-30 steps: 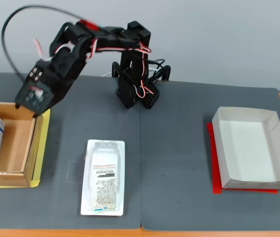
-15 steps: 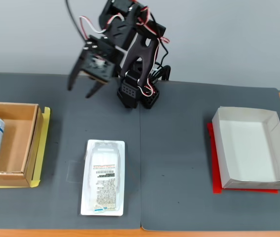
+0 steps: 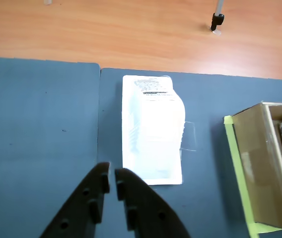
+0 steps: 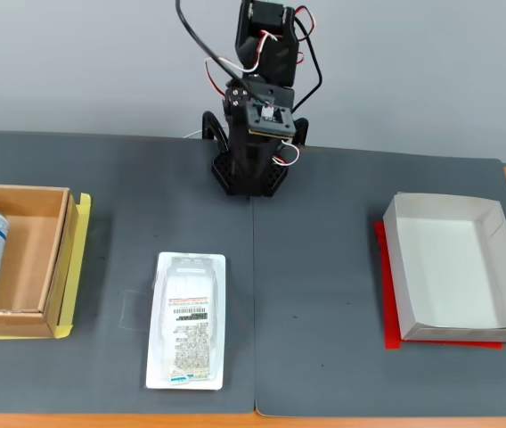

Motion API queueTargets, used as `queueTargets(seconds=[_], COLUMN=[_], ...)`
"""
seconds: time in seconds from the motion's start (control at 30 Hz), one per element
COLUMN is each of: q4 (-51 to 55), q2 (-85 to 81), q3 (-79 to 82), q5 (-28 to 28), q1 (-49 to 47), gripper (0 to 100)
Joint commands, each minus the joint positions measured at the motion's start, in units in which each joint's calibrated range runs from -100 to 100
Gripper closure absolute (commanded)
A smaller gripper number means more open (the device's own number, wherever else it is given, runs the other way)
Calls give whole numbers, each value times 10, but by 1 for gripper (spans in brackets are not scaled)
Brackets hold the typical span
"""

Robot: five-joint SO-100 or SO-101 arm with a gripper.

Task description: Pick the can and put it in the brown box

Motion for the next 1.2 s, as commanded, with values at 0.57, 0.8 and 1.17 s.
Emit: queueTargets(seconds=[0.57, 0.8, 1.17], q4=[-178, -244, -239], q2=[-335, -376, -382], q3=[512, 647, 728], q5=[-62, -58, -62], q1=[-72, -8, -15], gripper=[99, 99, 99])
